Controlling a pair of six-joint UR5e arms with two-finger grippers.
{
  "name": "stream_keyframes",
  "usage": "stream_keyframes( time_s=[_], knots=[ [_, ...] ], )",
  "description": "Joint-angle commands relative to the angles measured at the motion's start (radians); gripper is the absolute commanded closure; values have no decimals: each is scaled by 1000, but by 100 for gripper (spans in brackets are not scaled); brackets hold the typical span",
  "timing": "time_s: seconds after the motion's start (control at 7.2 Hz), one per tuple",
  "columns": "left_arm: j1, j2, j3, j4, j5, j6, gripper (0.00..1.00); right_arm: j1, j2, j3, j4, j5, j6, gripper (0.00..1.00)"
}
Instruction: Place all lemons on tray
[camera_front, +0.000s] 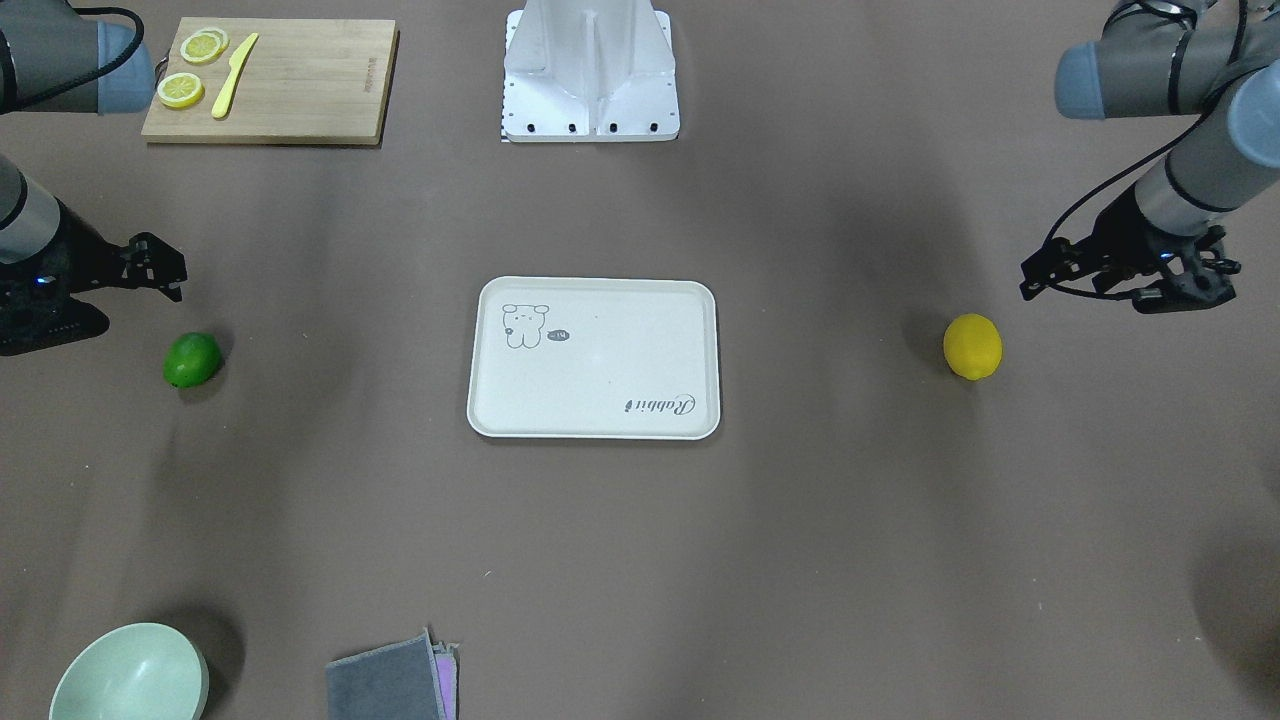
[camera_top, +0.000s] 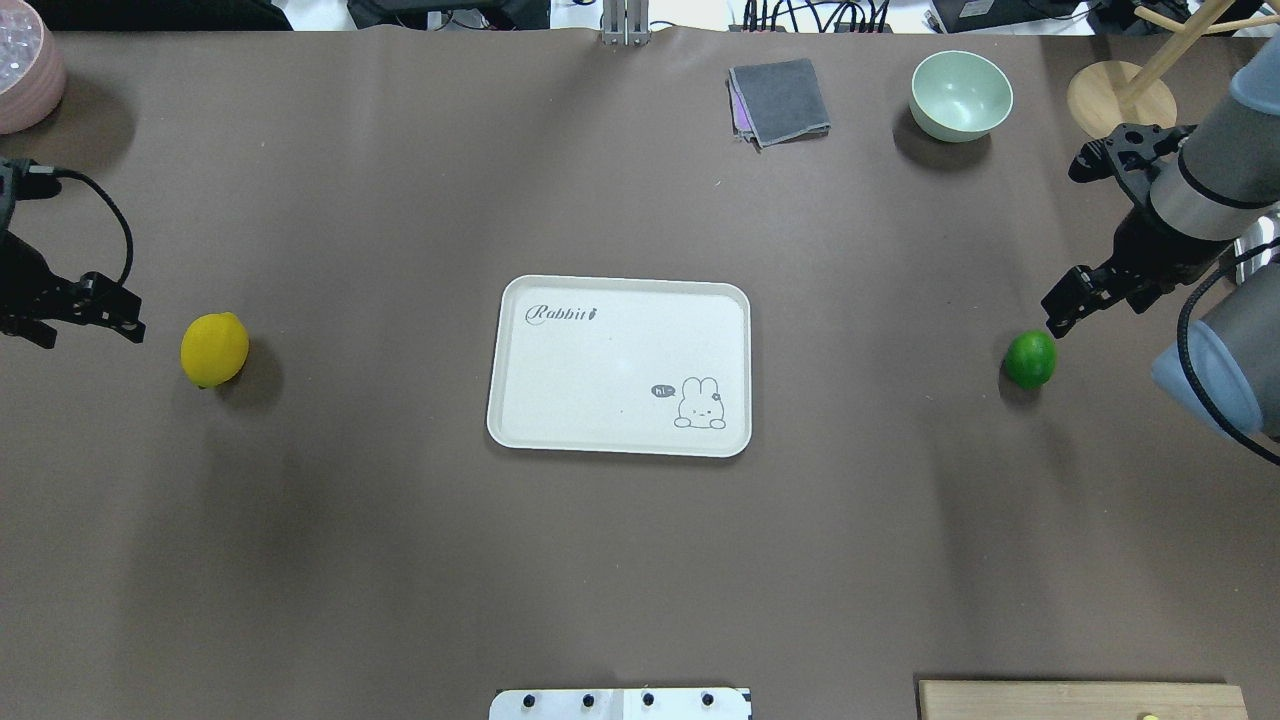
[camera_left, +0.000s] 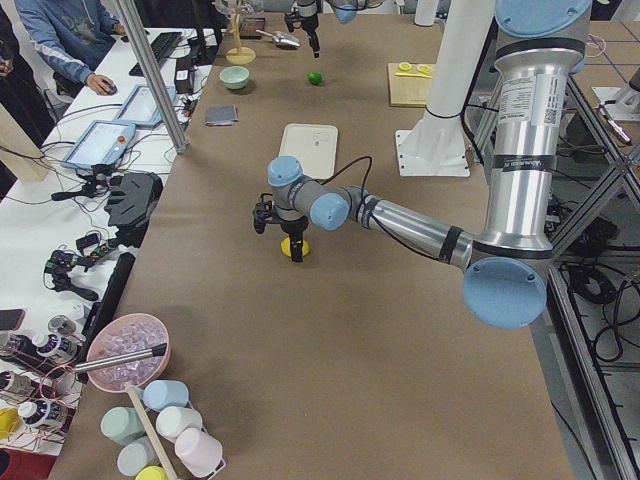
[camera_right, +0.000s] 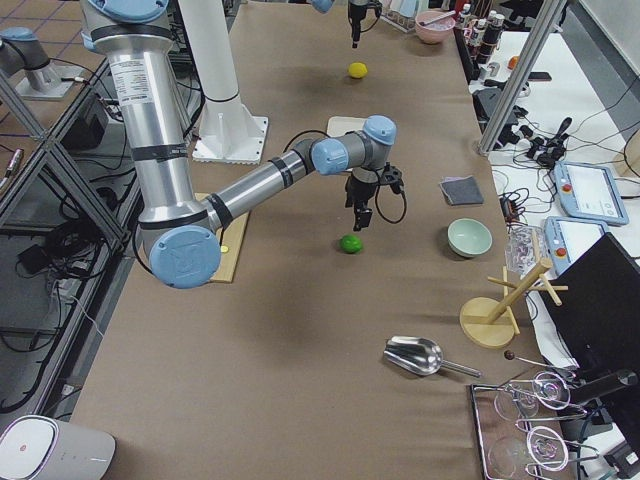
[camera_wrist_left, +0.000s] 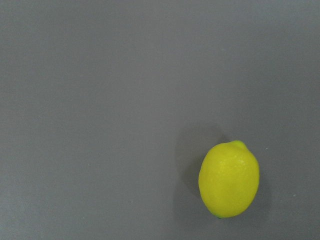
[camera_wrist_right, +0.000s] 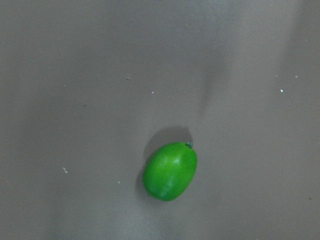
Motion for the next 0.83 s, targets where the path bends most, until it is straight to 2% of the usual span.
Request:
stream_keyframes(
  time_s=[0.0, 0.42, 0.69],
  knots=[
    [106, -35, 78, -149, 31, -141, 1, -2, -52, -54, 105, -22, 34, 0],
    [117, -64, 101, -159, 31, -158, 1, -25, -51, -184, 311, -42, 144, 0],
    [119, -84, 127, -162, 31, -146, 1, -80, -43, -212, 374, -79, 233, 0]
  ],
)
